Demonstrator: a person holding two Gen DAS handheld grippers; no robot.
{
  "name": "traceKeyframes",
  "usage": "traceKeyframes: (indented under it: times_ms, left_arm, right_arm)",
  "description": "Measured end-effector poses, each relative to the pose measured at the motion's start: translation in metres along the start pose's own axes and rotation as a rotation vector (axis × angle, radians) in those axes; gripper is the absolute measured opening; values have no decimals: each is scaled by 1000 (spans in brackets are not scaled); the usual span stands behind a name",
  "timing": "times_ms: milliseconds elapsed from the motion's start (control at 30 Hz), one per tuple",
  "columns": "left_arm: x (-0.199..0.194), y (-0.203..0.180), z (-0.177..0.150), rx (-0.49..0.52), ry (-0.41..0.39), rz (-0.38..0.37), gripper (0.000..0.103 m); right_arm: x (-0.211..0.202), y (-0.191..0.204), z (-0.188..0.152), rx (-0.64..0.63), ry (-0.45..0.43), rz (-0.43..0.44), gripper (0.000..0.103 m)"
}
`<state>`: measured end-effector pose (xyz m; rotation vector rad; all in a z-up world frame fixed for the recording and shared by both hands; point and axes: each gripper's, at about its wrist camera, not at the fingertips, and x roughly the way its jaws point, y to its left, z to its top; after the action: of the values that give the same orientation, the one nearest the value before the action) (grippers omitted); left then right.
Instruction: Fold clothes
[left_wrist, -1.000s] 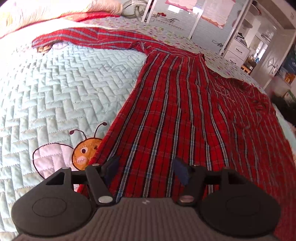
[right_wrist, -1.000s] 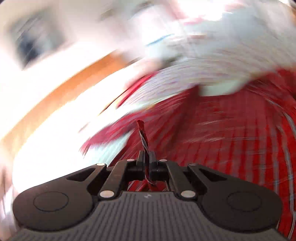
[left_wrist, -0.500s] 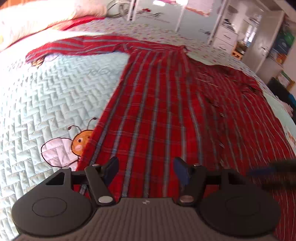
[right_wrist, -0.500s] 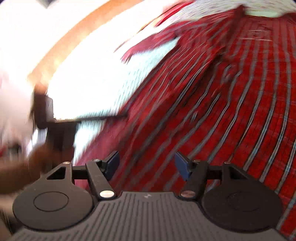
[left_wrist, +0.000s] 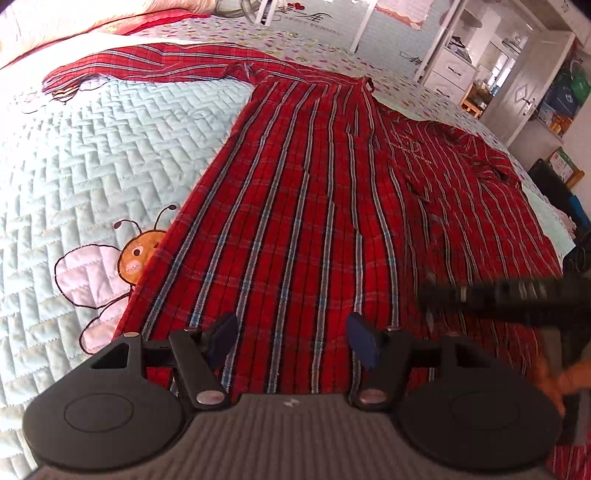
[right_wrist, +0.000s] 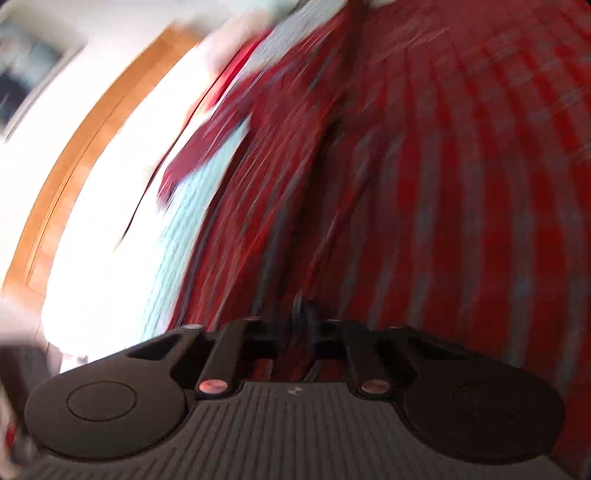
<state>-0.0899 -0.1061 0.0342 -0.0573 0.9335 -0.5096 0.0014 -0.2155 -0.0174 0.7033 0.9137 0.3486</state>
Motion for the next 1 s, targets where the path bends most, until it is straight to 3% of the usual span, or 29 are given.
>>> traceKeyframes:
  times_ms: [200, 333, 400, 467, 533, 633, 767, 900, 1000]
  left_arm:
    - [4, 3, 6, 27, 2, 27, 68]
    - [-1, -9, 12, 88, -41, 50, 68]
    - [0, -21, 16, 132, -59, 40, 68]
    - [4, -35, 25, 162, -88, -19, 68]
    - [12, -46, 36, 175, -124, -86, 68]
    - [36, -41, 54, 105, -161, -168, 69]
    - [70, -33, 58, 14, -66, -202, 68]
    - [69, -63, 45, 173, -56, -231, 69]
    - [76, -78, 38, 245, -48, -217, 71]
  right_arm:
    - [4, 18, -8, -99, 168, 30, 14]
    - [-14, 23, 3, -114, 179, 34, 22]
    - [-27, 21, 18, -97, 99, 2, 25]
    - [-31, 10, 41, -42, -8, -37, 40]
    - [-31, -4, 68, 24, -120, -78, 41]
    - [-15, -20, 118, 58, -249, -143, 41]
    - [24, -42, 183, 88, -298, -159, 40]
    - [57, -45, 230, 52, -316, -225, 45]
    - [72, -52, 252, 97, -301, -199, 49]
